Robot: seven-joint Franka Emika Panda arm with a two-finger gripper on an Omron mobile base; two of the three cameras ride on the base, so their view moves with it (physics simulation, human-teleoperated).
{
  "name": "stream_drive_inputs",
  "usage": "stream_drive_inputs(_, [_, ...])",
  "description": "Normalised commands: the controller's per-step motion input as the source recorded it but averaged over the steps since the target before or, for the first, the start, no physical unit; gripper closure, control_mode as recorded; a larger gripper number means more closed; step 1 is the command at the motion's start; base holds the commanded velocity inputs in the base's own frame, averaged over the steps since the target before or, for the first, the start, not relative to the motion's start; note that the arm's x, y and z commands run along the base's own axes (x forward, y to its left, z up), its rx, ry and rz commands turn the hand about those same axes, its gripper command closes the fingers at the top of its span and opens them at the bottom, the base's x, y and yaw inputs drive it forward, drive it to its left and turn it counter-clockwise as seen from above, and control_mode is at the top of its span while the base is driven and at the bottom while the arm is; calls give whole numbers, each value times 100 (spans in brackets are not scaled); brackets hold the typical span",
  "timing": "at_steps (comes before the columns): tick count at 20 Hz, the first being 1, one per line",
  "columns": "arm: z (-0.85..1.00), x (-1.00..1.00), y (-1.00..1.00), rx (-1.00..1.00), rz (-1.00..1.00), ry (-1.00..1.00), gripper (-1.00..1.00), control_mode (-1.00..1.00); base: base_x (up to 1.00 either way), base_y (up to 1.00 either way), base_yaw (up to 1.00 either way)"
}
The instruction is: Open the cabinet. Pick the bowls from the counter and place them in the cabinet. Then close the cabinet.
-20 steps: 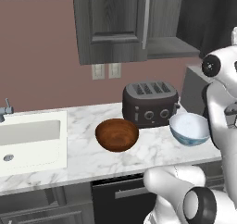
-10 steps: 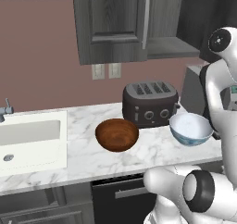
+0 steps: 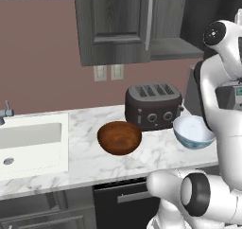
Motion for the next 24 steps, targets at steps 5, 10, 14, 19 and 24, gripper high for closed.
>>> stream_drive_inputs(5, [0, -36, 28, 0, 1, -1, -100, -100, 0, 0, 0])
stream_drive_inputs(10, [0, -33, 52, -7, 7, 0, -100, -100, 0, 0, 0])
stream_drive_inputs(14, [0, -11, 60, -7, 9, 3, -100, -100, 0, 0, 0])
stream_drive_inputs(19, [4, -17, 14, -7, 6, 25, -100, -100, 0, 0, 0])
stream_drive_inputs(24, [19, -12, 14, -14, 5, 36, -100, -100, 0, 0, 0])
